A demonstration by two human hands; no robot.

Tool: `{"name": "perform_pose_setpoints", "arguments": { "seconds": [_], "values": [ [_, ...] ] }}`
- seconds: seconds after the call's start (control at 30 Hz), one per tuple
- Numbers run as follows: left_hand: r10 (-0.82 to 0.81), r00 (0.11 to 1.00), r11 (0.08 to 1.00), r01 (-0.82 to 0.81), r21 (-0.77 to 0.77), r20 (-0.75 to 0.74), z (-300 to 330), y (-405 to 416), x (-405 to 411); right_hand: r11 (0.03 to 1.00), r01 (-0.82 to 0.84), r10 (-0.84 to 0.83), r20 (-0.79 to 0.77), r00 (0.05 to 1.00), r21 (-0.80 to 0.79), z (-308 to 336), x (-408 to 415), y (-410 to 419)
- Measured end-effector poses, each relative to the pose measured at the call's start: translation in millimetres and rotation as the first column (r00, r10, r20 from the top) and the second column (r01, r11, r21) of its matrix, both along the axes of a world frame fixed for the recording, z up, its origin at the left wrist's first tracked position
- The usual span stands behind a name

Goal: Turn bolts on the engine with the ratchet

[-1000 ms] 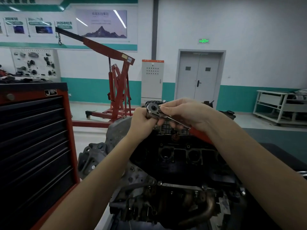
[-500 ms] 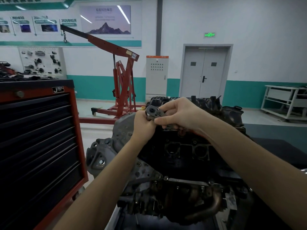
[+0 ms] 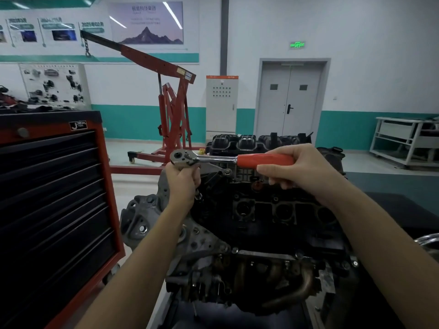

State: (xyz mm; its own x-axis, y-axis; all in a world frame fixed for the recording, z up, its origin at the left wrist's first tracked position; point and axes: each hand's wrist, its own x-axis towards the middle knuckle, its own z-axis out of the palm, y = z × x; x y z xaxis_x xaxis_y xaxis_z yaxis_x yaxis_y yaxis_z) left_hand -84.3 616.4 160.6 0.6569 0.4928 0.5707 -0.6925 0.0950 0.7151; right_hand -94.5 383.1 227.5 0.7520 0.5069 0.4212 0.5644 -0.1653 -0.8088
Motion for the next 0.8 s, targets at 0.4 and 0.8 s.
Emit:
{"name": "perform_pose_setpoints", "arguments": {
  "seconds": [0.4, 0.8],
  "values": [
    [0.072, 0.996, 0.997, -0.071, -0.024, 0.059, -30, -10, 12, 0.737, -0.052, 0.254, -0.205, 0.945, 0.674, -53, 7, 27],
    [-0.001, 1.000, 0.992, 0.000, 0.127, 0.007, -41, -3, 23, 0.061, 0.246, 0.573, -0.236, 0.785, 0.967, -33, -4, 82]
  ]
}}
